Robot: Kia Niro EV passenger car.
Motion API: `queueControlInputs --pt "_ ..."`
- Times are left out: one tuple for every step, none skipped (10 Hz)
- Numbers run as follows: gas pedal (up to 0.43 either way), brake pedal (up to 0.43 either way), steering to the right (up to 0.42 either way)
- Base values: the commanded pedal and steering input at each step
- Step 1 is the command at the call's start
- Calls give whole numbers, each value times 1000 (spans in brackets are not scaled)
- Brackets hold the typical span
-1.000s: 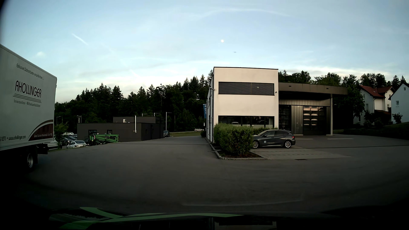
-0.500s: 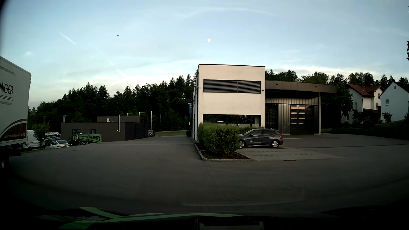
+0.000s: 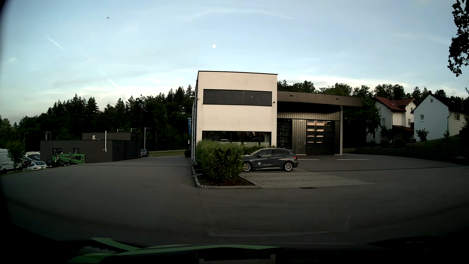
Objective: Follow the waypoints while adhering to traffic rules and regulations
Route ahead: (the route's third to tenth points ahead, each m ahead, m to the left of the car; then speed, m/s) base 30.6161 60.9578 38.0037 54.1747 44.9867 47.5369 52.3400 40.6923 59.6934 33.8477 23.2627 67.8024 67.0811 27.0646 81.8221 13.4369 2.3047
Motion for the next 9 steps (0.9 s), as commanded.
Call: queueControlInputs --pt "28 0 482" --pt "28 0 511" --pt "20 0 531" --pt "0 0 557" --pt "0 0 588" --pt "0 0 611" --pt "0 0 639" --pt "0 0 671" --pt "0 0 702"
